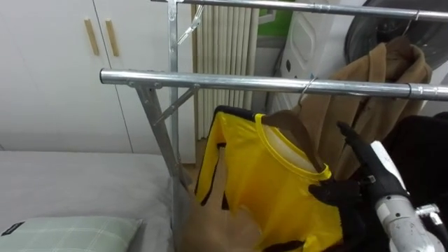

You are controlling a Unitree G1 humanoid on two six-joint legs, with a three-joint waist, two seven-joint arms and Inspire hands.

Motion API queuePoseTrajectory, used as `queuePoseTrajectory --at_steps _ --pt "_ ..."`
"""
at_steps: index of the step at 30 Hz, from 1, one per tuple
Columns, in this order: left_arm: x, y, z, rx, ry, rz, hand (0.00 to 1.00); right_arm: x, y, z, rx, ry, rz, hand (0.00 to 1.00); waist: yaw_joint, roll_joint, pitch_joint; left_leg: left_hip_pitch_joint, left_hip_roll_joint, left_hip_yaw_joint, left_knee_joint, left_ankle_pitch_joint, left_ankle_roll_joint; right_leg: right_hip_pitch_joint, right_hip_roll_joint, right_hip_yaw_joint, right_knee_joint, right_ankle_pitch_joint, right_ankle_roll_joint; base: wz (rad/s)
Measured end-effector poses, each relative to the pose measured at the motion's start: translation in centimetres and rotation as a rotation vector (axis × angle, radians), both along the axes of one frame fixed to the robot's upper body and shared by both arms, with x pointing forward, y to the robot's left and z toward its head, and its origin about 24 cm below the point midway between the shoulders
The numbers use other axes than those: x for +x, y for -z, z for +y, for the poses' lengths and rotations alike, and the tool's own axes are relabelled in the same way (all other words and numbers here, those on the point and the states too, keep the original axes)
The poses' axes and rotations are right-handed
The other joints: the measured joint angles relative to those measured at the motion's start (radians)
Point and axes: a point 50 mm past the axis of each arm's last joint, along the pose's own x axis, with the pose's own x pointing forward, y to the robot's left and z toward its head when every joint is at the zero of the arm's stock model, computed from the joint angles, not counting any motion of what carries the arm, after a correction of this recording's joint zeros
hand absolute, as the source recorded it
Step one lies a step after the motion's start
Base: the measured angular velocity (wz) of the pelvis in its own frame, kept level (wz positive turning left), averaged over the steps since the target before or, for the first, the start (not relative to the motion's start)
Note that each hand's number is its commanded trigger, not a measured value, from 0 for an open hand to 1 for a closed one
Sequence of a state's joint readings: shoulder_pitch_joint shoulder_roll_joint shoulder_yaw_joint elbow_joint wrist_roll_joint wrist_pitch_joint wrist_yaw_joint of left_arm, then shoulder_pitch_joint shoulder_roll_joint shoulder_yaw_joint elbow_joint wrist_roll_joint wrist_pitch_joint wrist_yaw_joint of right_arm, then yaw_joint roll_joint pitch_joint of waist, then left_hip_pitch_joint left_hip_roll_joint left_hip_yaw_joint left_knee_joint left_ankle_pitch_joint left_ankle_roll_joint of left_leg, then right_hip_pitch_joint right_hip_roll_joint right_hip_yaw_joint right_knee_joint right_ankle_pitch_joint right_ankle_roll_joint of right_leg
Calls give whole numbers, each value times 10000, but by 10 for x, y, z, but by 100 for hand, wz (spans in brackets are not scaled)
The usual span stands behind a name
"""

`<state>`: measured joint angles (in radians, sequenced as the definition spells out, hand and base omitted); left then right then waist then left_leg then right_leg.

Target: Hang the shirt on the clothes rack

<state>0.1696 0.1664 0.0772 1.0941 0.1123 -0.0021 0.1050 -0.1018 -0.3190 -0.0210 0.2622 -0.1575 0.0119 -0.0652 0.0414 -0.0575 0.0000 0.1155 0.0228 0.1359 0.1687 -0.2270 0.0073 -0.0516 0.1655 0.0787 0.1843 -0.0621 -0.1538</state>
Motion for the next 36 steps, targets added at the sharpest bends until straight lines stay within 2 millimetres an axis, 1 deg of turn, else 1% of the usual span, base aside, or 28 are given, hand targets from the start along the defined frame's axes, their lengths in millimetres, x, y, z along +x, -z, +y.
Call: queuePoseTrajectory --at_steps 2,3,5,10,11,13,15,18,19,20,21,23,24,25,27,28,29,30,31,32,33,35,36 --pt "-8 0 1 10 -52 176 0 -6 8 -7 6 360 264 0 -190 -5 -3 6 -6 -1 3 0 0 -7 8 42 11 -6 8 -5" --pt "-10 1 1 13 -66 210 0 -7 11 -10 10 471 399 0 -239 -16 -12 12 -10 -2 6 0 0 -5 13 56 12 -6 8 -4" --pt "-9 0 2 24 -75 205 0 -17 25 -21 20 1018 972 0 -343 -33 -27 26 -19 1 6 0 -1 -2 16 57 13 -10 2 0" --pt "-10 -1 6 19 -413 115 0 -41 42 -39 792 1984 1529 0 -434 -14 -25 134 -21 9 -9 -1 -1 89 28 78 14 -99 20 0" --pt "-12 -1 7 35 -473 138 0 -46 44 -43 862 2186 1611 0 -470 1 -26 170 -19 9 -8 -2 -3 130 47 138 15 -172 89 0" --pt "-14 -1 7 39 -490 182 0 -53 47 -48 900 2493 1691 0 -529 21 -40 197 -21 21 2 -5 -4 187 85 272 25 -190 92 -7" --pt "-18 -1 8 65 -582 223 0 -56 49 -50 891 2581 1747 0 -632 23 -37 172 -21 42 30 -5 -5 166 103 321 29 -186 86 -9" --pt "-17 -2 9 108 -647 187 0 -73 66 -55 1205 3047 2424 0 -680 5 -36 176 -28 9 28 -4 -5 161 118 329 36 -190 70 0" --pt "-18 -2 9 111 -656 188 0 -81 74 -56 1515 3274 2777 0 -689 5 -36 179 -28 5 31 -4 -4 163 118 328 41 -196 62 0" --pt "-18 -2 9 117 -646 188 0 -91 82 -56 1824 3441 3122 0 -694 5 -31 173 -27 14 31 -4 -4 160 118 329 38 -199 58 0" --pt "-18 -2 9 123 -634 194 0 -95 86 -55 2013 3508 3272 0 -717 6 -30 169 -24 23 28 -3 -4 154 119 328 37 -202 53 0" --pt "-17 -2 9 105 -649 171 0 -107 102 -49 2717 3679 3886 0 -863 20 -29 161 -12 58 29 -3 -5 165 125 318 13 -208 44 0" --pt "-16 -2 9 92 -614 145 0 -110 107 -47 2929 3733 4080 0 -887 22 -31 166 -9 90 29 -4 -6 167 126 320 14 -210 39 0" --pt "-14 -1 7 68 -549 70 0 -116 115 -44 3341 3842 4395 0 -902 43 -20 180 1 243 26 -3 -6 163 133 351 15 -210 38 -8" --pt "-11 -2 7 69 -525 -13 0 -126 126 -37 3790 3906 4876 0 -907 82 -22 202 3 298 24 -3 -6 169 158 444 14 -206 31 -15" --pt "-12 -2 7 75 -502 -55 0 -137 137 -34 4024 3970 5364 0 -904 126 -13 319 6 267 5 -3 -6 279 177 505 9 -160 -47 -14" --pt "-13 -1 6 65 -475 -61 0 -151 147 -32 4261 4161 6013 0 -887 200 -24 434 13 259 -7 -4 -6 386 186 521 5 -161 -111 -11" --pt "-13 -1 6 63 -468 -69 0 -158 152 -31 4351 4252 6351 0 -888 214 -24 487 12 256 -11 -5 -6 418 185 535 8 -185 -109 -6" --pt "-14 -1 6 55 -472 -54 0 -173 161 -28 4576 4491 6965 0 -870 214 -18 529 7 258 -12 -6 -6 417 185 575 12 -241 -74 -7" --pt "-16 0 6 28 -492 13 0 -186 169 -25 4895 4788 7478 0 -864 280 -45 525 6 261 -25 -7 -7 454 185 599 7 -260 -49 -7" --pt "-16 0 5 10 -495 39 0 -192 173 -24 5011 4914 7731 0 -877 315 -37 525 -1 250 -26 -7 -6 459 185 600 1 -255 -58 -4" --pt "-17 1 2 -62 -499 64 0 -214 183 -16 5353 5210 8582 0 -880 378 -8 520 -5 225 -39 -9 -7 443 181 601 7 -247 -73 -4" --pt "-17 1 2 -75 -499 58 0 -218 184 -13 5442 5222 8720 0 -880 392 -3 516 -6 222 -42 -9 -7 432 182 601 8 -247 -73 -6"
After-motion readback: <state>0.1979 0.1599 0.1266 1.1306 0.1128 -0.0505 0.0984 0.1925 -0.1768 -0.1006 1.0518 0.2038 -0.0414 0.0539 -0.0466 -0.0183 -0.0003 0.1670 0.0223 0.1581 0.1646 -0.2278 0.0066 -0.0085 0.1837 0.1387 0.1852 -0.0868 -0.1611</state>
